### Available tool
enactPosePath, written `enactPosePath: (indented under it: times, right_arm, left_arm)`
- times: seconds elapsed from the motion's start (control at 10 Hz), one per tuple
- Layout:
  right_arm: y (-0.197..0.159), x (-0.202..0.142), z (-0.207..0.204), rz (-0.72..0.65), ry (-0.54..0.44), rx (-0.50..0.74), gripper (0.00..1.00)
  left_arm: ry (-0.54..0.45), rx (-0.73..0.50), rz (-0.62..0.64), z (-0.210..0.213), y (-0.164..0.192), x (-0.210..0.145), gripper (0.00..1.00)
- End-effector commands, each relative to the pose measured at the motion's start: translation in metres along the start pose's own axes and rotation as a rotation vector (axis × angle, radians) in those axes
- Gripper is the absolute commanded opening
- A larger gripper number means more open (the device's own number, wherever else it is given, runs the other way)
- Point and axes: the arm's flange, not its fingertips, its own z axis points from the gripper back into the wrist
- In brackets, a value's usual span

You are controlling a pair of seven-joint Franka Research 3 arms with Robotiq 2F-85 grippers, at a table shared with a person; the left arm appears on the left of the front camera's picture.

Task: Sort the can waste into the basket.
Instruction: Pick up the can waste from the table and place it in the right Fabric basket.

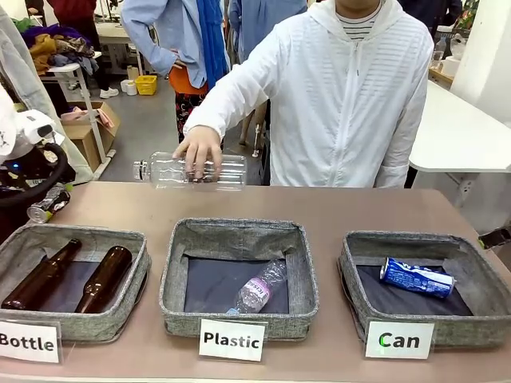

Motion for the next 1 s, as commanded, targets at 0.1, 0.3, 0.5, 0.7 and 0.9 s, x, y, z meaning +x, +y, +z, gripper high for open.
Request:
enactPosePath:
  times: [0.1, 0.3, 0.5, 0.7, 0.9]
  right_arm:
    - [0.002, 0.000, 0.001, 0.020, -0.007, 0.012, 1.00]
    - [0.002, 0.000, 0.001, 0.020, -0.007, 0.012, 1.00]
    - [0.002, 0.000, 0.001, 0.020, -0.007, 0.012, 1.00]
    - [0.002, 0.000, 0.001, 0.020, -0.007, 0.012, 1.00]
    - [0.002, 0.000, 0.001, 0.020, -0.007, 0.012, 1.00]
  left_arm:
    - [-0.038, 0.104, 0.022, -0.031, -0.002, 0.027, 1.00]
    - [0.006, 0.127, 0.016, -0.051, 0.001, 0.029, 1.00]
    - [0.030, 0.141, 0.012, -0.071, 0.005, 0.034, 1.00]
    - [0.078, 0.143, 0.004, -0.085, 0.007, 0.037, 1.00]
    - [0.089, 0.137, 0.005, -0.089, 0.007, 0.039, 1.00]
